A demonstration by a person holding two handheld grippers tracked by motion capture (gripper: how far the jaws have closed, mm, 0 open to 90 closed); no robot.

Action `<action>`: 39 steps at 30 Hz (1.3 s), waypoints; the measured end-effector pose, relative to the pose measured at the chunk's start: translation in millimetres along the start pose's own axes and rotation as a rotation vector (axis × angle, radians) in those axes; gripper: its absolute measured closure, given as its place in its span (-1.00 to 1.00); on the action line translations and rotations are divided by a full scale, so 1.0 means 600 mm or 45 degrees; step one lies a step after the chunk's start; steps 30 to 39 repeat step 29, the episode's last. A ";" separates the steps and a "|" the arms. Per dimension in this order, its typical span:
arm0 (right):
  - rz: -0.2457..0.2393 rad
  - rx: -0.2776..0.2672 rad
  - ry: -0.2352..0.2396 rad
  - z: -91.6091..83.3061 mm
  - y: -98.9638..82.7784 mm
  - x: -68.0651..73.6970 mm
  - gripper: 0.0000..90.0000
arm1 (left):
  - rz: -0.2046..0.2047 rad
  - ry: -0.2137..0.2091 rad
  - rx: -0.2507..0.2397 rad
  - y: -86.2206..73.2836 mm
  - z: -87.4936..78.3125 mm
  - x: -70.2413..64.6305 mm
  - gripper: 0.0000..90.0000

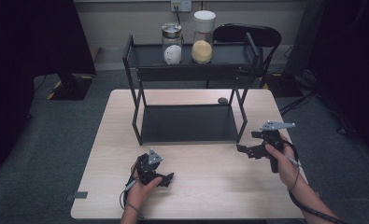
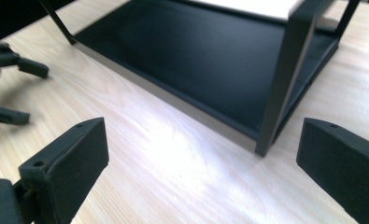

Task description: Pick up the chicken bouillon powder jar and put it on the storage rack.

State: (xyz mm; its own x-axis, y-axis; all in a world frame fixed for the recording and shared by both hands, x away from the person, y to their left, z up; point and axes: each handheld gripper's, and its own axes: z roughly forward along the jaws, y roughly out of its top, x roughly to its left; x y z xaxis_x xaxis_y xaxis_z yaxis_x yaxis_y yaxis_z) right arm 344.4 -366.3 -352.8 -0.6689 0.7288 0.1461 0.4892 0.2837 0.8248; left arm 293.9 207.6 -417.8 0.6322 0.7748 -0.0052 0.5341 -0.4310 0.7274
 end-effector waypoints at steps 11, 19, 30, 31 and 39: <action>0.000 0.041 -0.058 0.005 -0.057 -0.004 -0.97 | 0.000 0.000 0.000 0.000 0.000 0.000 -1.00; -0.124 0.160 -0.115 0.002 -0.094 0.003 -0.97 | 0.007 -0.006 0.001 0.001 0.000 0.002 -1.00; -0.183 0.222 -0.113 -0.015 -0.131 0.013 -0.96 | 0.021 -0.024 0.008 0.002 -0.001 0.008 -1.00; -0.183 0.222 -0.113 -0.015 -0.131 0.013 -0.96 | 0.021 -0.024 0.008 0.002 -0.001 0.008 -1.00; -0.183 0.222 -0.113 -0.015 -0.131 0.013 -0.96 | 0.021 -0.024 0.008 0.002 -0.001 0.008 -1.00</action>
